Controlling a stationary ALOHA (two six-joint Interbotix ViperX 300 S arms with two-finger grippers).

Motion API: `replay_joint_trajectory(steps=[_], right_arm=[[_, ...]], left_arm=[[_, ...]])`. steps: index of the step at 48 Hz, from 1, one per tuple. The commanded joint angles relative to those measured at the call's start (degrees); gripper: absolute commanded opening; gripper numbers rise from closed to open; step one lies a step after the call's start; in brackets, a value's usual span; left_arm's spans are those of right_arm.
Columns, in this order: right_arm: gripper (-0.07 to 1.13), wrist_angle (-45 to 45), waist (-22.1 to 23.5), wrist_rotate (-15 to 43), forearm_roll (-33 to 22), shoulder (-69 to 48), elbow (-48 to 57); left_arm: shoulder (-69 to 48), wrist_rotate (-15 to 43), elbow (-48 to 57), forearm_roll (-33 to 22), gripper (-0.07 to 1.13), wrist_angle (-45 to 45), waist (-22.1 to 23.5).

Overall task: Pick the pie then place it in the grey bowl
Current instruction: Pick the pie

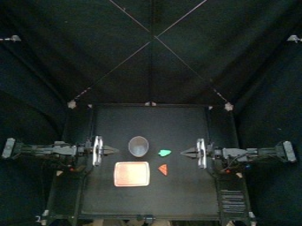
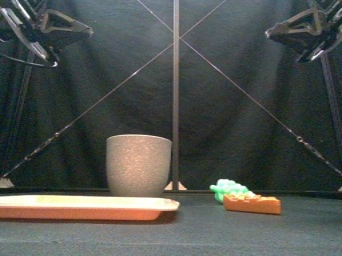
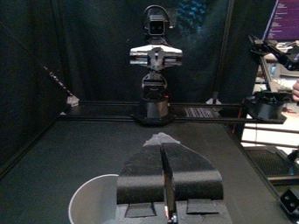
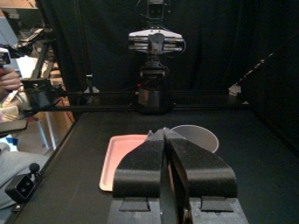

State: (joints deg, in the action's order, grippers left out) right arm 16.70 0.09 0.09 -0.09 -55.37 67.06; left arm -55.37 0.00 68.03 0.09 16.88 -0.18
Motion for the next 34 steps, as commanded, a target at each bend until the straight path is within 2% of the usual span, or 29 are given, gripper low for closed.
replay_joint_trajectory(steps=[1, 8, 14, 19, 23, 25, 30, 34], right_arm=[[0.02, 0.44, 1.58, 0.35, -0.09, 3.25, -0.88], [0.03, 0.35, 5.98, 0.70, 0.97, 10.02, -3.69], [0.09, -0.53, 8.17, 0.70, 5.10, 14.50, -6.68], [0.30, -1.93, 9.67, 0.62, 10.11, 16.52, -8.17], [0.54, -1.93, 10.37, 0.62, 12.74, 16.96, -8.26], [0.71, -1.93, 10.55, 0.62, 13.89, 17.05, -8.17], [0.99, -1.93, 10.55, 0.70, 15.64, 17.23, -8.00], [1.08, -1.85, 10.37, 1.32, 17.93, 17.67, -7.82]], left_arm=[[0.79, 0.26, -0.44, -0.18, 0.02, 0.44, -0.26], [0.88, 0.26, -0.53, -0.18, 0.01, 0.44, -0.79], [0.88, 0.18, -0.53, -0.18, 0.01, 0.44, -1.49], [0.88, 0.09, -0.26, -0.18, 0.01, 0.44, -1.58], [0.97, 0.18, 0.00, -0.18, 0.01, 0.44, -1.58], [0.97, 0.18, 0.00, -0.18, 0.01, 0.44, -1.58], [0.97, 0.26, 0.00, -0.18, 0.01, 0.44, -1.93], [1.23, 0.26, 0.09, -0.18, 0.01, 0.62, -2.29]])
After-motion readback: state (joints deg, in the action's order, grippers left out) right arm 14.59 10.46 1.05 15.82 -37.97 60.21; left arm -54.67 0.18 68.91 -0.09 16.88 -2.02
